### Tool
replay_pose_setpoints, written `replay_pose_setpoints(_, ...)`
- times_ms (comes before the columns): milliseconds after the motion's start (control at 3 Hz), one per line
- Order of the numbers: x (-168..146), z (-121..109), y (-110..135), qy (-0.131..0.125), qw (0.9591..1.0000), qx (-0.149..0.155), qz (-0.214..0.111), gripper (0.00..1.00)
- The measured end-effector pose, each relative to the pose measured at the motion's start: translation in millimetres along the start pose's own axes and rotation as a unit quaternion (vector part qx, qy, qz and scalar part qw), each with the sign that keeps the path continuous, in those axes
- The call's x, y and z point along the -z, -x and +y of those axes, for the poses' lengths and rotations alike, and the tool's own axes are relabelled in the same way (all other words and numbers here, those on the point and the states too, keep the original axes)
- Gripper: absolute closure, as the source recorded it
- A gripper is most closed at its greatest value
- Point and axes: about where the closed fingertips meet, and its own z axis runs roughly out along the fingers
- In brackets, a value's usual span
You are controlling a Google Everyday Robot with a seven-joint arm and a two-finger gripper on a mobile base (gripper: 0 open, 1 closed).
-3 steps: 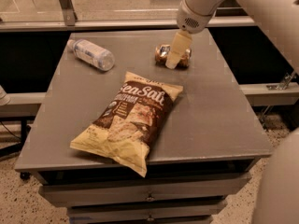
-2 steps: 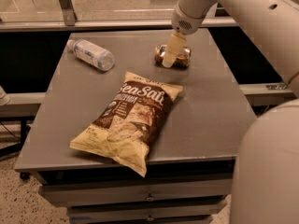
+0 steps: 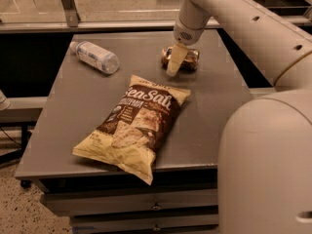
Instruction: Place orange can upright
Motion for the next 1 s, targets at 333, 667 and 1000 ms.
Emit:
replay_pose_setpoints(333, -12, -1, 0, 0.010, 0.9999, -0.002, 0.010, 0.18)
replay_pose_setpoints(667, -12, 0, 8, 0.019, 0.9997, -0.003, 0.013, 0.41)
replay_pose_setpoints(1000, -2, -2, 13, 0.021, 0.9997, -0.006, 0.013, 0.64)
